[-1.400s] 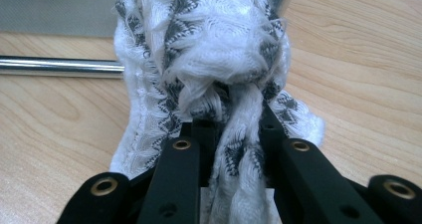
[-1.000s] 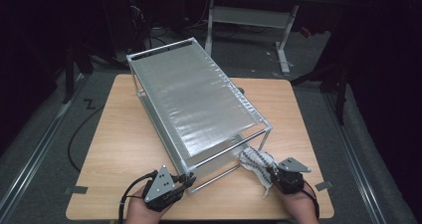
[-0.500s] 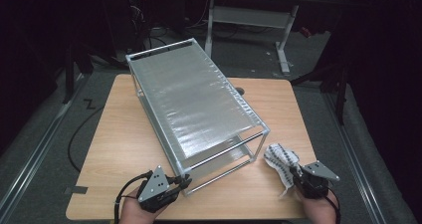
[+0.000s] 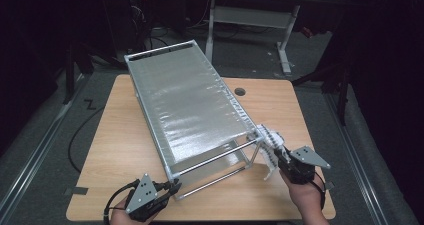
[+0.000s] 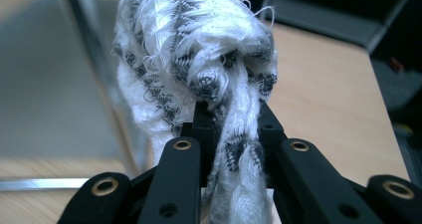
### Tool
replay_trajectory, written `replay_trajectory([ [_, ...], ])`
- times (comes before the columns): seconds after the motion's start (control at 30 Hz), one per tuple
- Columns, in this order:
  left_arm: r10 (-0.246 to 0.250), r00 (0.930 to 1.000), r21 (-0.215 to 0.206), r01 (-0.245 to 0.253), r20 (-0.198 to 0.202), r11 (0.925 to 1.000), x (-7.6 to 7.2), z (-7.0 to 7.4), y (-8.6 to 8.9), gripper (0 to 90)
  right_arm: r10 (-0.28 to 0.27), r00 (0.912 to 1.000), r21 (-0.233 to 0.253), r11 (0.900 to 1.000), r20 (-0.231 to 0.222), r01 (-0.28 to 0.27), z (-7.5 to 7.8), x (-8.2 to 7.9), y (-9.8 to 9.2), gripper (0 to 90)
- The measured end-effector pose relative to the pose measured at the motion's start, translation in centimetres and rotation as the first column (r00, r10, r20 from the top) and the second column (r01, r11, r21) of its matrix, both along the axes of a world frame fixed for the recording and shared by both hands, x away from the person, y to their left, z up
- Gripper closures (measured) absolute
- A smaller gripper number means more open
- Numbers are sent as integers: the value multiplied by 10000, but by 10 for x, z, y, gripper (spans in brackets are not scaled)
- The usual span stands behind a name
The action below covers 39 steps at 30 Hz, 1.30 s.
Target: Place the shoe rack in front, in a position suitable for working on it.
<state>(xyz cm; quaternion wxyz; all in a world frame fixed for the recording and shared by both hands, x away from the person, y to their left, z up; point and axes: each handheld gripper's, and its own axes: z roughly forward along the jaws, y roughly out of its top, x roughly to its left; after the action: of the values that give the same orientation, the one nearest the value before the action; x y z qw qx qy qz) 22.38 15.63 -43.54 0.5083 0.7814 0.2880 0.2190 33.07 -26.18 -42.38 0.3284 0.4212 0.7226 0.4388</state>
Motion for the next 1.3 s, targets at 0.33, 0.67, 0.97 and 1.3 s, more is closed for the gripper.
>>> replay_trajectory([
  [0.33, -68, 10000, 26, 68, 35, 10000, 0, 0, 0, 802, 1107, 9934, 86, 9938, 304, -1110, 13, -20, 20, 779],
  [0.67, -166, 9999, -15, 166, 5, 9999, 1, 0, 0, 803, 1608, 9850, -722, 9836, -622, -1651, -15, -17, 30, 778],
  [0.97, -177, 9998, -48, 177, 12, 9998, 1, -1, 0, 803, 1813, 9609, -1261, 9695, -2092, -2103, -54, -2, 31, 779],
  [1.3, -246, 9997, -65, 246, 5, 9997, 2, -1, 0, 804, 1714, 9504, -1704, 9605, -2597, -2198, -70, 3, 36, 778],
])
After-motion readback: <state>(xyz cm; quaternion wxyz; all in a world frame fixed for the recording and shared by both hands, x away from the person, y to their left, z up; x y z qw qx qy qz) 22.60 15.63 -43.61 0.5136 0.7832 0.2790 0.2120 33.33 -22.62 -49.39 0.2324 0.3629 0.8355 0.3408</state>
